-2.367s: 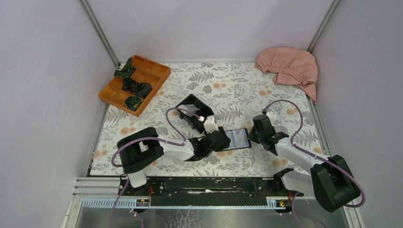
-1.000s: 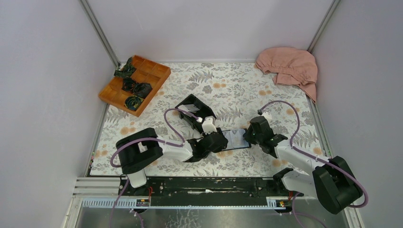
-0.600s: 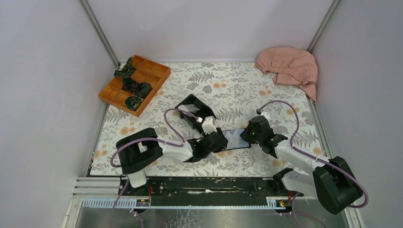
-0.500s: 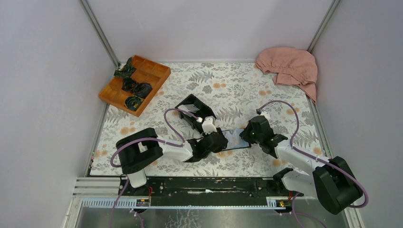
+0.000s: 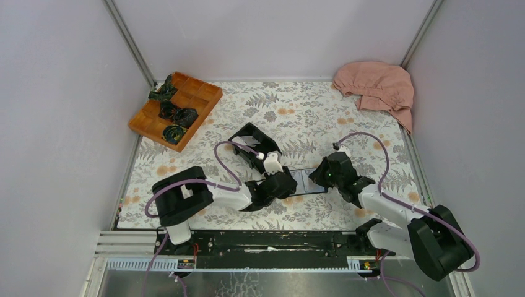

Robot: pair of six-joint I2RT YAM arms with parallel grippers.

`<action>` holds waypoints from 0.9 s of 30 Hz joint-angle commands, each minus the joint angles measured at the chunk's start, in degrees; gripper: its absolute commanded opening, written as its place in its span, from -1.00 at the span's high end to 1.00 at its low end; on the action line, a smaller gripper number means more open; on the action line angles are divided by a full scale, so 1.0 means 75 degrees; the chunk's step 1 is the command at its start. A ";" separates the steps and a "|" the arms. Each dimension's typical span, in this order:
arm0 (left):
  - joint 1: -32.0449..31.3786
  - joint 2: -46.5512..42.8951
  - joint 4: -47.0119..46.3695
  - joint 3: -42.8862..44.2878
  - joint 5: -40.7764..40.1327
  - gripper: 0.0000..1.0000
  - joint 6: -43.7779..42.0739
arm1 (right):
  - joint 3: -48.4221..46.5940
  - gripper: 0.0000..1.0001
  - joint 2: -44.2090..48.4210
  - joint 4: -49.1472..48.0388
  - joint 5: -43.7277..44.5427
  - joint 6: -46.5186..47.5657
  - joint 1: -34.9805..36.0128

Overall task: Put the credit cards into the card holder
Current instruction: Turn over the card slot in the card holder.

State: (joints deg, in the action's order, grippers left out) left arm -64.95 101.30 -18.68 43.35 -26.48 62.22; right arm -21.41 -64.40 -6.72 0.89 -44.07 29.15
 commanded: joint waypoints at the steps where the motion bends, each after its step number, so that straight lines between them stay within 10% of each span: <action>1: -0.0048 0.0473 0.0731 0.0047 -0.0048 0.09 -0.0315 | -0.0020 0.91 0.0402 0.0069 0.0445 0.0037 0.0061; 27: -0.0162 0.0919 0.2296 0.1004 -0.0254 0.10 -0.0549 | -0.0191 0.98 -0.0065 0.1311 0.2153 0.0180 0.0053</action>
State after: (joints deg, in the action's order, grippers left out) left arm -65.67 104.31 -7.90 50.94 -28.99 59.16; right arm -22.83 -64.27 3.27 14.57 -42.30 29.19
